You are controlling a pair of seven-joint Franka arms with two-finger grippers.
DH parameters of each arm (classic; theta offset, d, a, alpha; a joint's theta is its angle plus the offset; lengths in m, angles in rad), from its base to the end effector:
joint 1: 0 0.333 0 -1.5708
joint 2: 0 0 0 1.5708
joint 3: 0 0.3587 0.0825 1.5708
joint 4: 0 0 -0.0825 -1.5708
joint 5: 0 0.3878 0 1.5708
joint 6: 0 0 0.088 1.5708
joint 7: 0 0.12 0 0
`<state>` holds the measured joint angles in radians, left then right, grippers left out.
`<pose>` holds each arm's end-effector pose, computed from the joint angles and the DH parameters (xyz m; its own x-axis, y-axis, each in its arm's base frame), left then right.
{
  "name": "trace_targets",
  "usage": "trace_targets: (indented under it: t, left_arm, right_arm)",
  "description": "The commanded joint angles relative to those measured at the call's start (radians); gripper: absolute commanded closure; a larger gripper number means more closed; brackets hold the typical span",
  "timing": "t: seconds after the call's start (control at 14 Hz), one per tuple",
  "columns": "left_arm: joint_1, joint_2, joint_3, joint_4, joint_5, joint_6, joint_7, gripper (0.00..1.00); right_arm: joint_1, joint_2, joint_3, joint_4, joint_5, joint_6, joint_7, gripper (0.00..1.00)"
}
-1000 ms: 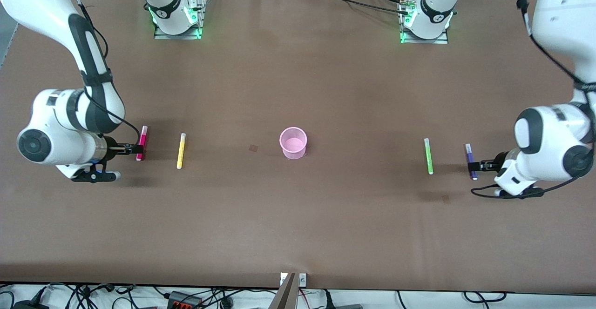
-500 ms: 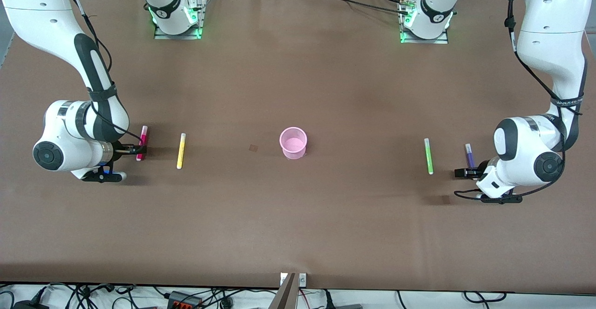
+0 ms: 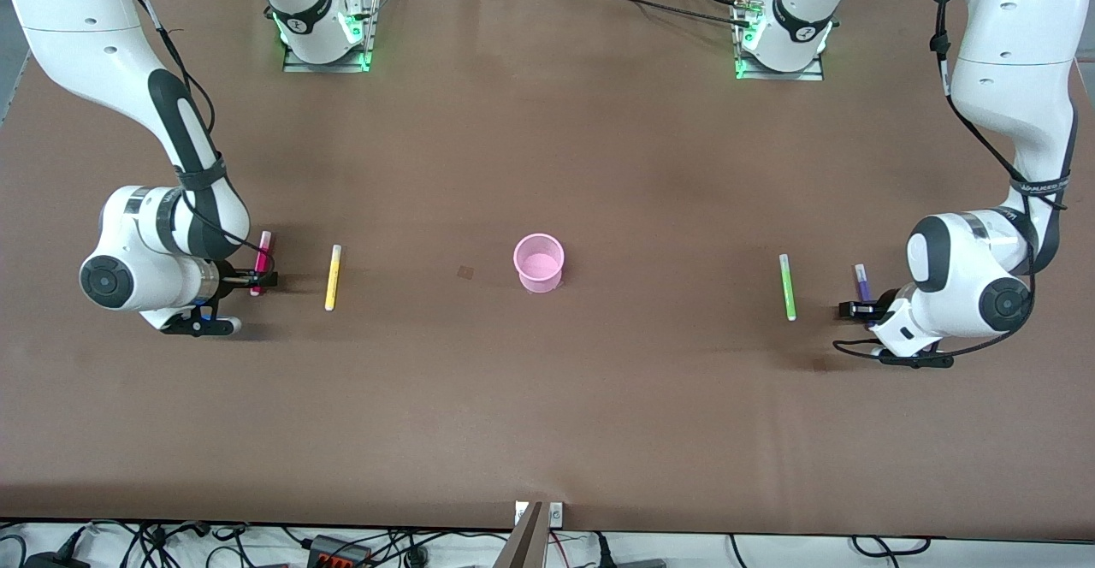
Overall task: Organize pens into pink holder with both arms
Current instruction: 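Grasp the pink and purple pens with the right and left grippers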
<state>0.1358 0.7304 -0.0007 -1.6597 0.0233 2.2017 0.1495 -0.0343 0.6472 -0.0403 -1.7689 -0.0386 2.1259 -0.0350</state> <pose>0.6834 0.0940 0.1838 0.9818 -0.0305 -0.1876 -0.0286 -0.9995 0.0126 0.6494 -0.0488 0.1942 0.9575 -0.0153 -0.2880 -0.0040 -0.9992 0.0398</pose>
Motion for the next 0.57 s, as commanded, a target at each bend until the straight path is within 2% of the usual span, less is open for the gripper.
trace_targets:
  t: [0.0, 0.07, 0.14, 0.29, 0.43, 0.5]
  left_arm:
    - [0.011, -0.017, -0.007, -0.012, 0.014, 0.012, 0.027, 0.72]
    - [0.01, -0.017, -0.007, -0.012, 0.012, 0.01, 0.025, 0.82]
    - [0.013, -0.016, -0.007, -0.014, 0.007, 0.01, 0.022, 0.87]
    - [0.016, -0.009, -0.007, -0.014, 0.003, 0.012, 0.018, 0.87]
    - [0.016, -0.011, -0.007, -0.012, 0.001, 0.012, 0.016, 0.98]
    - [0.015, -0.019, -0.009, -0.008, 0.003, 0.003, 0.018, 0.98]
  right_arm:
    - [-0.001, -0.029, 0.005, -0.041, -0.017, 0.02, 0.01, 0.06]
    - [-0.001, -0.027, 0.005, -0.046, -0.017, 0.02, 0.01, 0.15]
    - [-0.001, -0.027, 0.005, -0.049, -0.017, 0.02, 0.01, 0.2]
    - [-0.001, -0.027, 0.005, -0.05, -0.017, 0.019, 0.01, 0.31]
    - [-0.002, -0.029, 0.005, -0.056, -0.017, 0.016, 0.01, 0.34]
    - [-0.004, -0.029, 0.005, -0.057, -0.017, 0.014, 0.01, 0.34]
